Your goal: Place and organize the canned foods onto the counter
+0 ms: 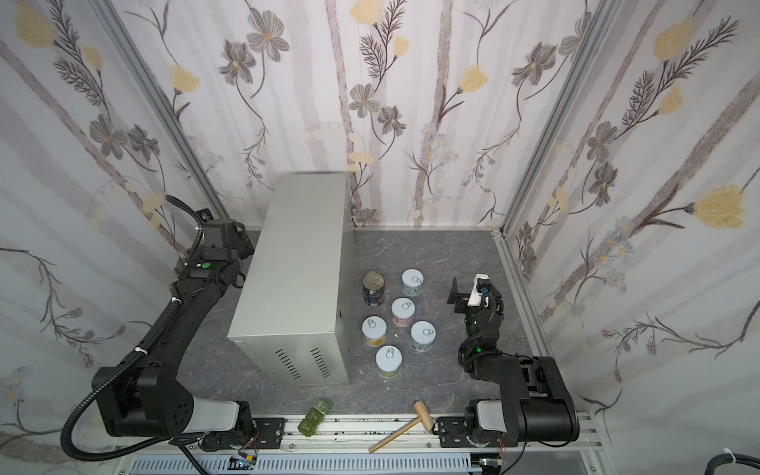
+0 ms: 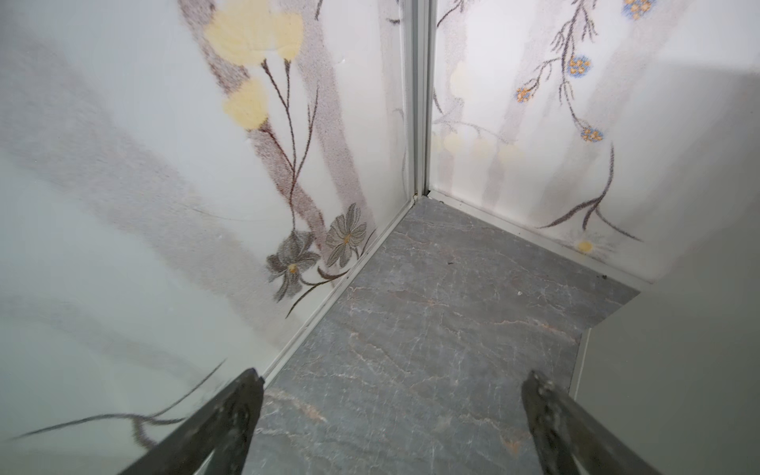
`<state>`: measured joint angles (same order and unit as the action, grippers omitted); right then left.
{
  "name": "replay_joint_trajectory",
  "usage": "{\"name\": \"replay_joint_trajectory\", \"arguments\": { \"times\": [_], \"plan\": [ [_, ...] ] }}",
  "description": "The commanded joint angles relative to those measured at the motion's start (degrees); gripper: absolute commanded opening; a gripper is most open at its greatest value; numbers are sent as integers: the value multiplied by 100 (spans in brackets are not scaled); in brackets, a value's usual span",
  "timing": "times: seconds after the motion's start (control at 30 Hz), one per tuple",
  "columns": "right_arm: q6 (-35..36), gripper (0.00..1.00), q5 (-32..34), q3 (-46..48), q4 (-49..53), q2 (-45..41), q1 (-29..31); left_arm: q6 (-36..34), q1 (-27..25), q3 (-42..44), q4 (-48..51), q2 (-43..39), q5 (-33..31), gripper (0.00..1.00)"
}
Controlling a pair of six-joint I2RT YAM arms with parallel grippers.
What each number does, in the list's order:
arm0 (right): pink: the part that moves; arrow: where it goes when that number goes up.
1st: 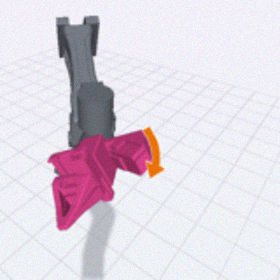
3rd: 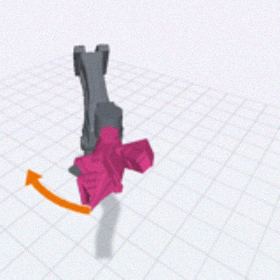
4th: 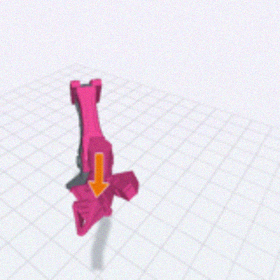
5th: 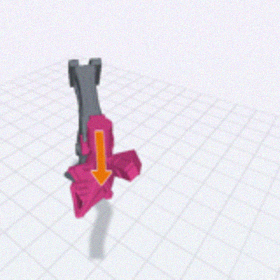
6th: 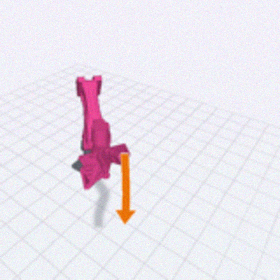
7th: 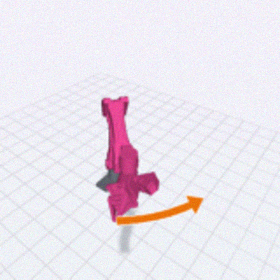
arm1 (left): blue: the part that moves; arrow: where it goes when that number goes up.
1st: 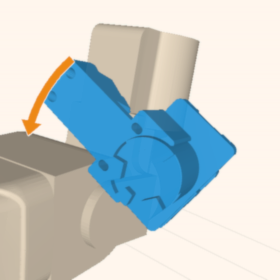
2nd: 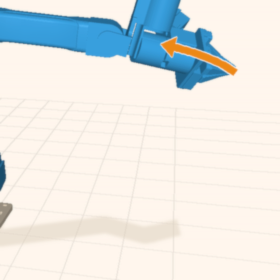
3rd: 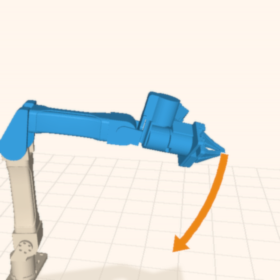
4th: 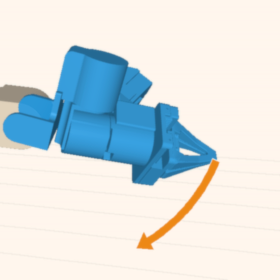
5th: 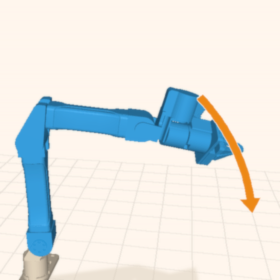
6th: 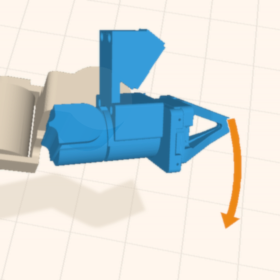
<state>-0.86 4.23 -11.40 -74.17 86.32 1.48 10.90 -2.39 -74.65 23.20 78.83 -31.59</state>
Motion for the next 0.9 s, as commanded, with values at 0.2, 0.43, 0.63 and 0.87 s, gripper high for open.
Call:
{"name": "replay_joint_trajectory", "arguments": {
  "times": [0.2, 0.43, 0.63, 0.87],
  "plan": [
    [55, 100, -34, -172, 244, -133, 27, -675, 195, -696, 1854, -640, 1799, 100],
    [-806, 100, 353, -2304, 4902, -468, 124, -685, 318, -1119, 2132, -1283, 2477, 100],
    [-1593, 100, 557, -3105, 7328, -145, 635, -697, 318, -1830, 2657, -1498, 3997, 100],
    [-2042, 100, 835, -3347, 8702, -224, 1663, -584, 253, -2255, 2944, -1620, 5793, 100]
  ]
}}
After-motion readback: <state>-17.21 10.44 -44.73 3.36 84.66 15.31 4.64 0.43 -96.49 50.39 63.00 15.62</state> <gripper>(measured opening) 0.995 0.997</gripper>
